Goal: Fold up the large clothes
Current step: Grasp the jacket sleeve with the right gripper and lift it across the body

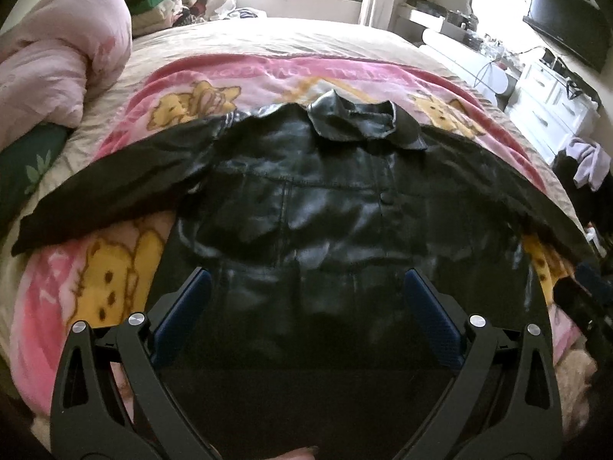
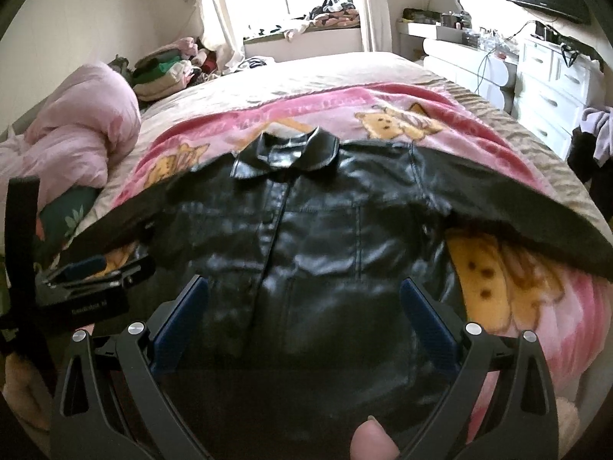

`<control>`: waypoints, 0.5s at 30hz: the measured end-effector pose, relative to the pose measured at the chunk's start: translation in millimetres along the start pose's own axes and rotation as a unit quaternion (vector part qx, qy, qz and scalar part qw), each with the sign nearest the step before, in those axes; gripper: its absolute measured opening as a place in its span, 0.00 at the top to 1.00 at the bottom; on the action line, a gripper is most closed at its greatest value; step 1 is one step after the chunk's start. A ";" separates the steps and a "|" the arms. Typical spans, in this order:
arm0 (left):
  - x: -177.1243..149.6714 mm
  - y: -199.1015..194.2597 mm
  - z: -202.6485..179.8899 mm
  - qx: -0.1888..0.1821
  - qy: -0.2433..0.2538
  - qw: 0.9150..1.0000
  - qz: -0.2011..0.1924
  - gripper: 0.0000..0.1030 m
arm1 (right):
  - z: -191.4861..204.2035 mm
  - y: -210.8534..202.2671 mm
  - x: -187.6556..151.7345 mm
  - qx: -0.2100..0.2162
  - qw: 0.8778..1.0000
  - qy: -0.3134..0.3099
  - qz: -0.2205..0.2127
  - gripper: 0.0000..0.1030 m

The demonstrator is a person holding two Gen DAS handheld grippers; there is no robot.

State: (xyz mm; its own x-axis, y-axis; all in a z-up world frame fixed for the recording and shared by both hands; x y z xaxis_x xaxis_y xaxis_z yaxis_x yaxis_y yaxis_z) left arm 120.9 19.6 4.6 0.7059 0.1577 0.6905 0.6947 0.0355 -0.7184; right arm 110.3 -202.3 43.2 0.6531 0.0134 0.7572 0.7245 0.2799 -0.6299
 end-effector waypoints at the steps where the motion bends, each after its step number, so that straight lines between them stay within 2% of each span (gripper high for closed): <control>1: 4.5 3.1 -0.6 0.002 0.001 1.000 0.000 0.09 | -1.5 2.4 4.4 -0.003 1.000 0.001 0.000 0.04; 6: 26.1 17.1 -2.7 0.007 -0.002 1.000 -0.001 0.09 | -13.5 16.4 32.6 -0.012 1.000 0.018 -0.011 0.04; 15: 60.3 50.0 -27.1 0.007 0.011 1.000 0.001 0.09 | -56.5 48.5 62.6 -0.065 0.997 0.048 -0.017 0.04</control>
State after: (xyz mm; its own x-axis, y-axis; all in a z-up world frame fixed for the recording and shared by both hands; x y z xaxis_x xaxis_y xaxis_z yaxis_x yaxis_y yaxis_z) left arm 201.9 4.2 12.5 0.7104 0.1364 0.6904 0.6911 0.0500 -0.7210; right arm 198.8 -242.1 50.3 0.6415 -0.0883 0.7620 0.7647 0.1520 -0.6262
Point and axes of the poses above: each gripper's, at about its wrist camera, not at the fingertips, and y roughly the way its jaws point, z to its left, x to its top, the point moved 3 cm from there along y, roughly the way its jaws point, and after that the axes turned 6 degrees about -z, right-handed, at the moved point
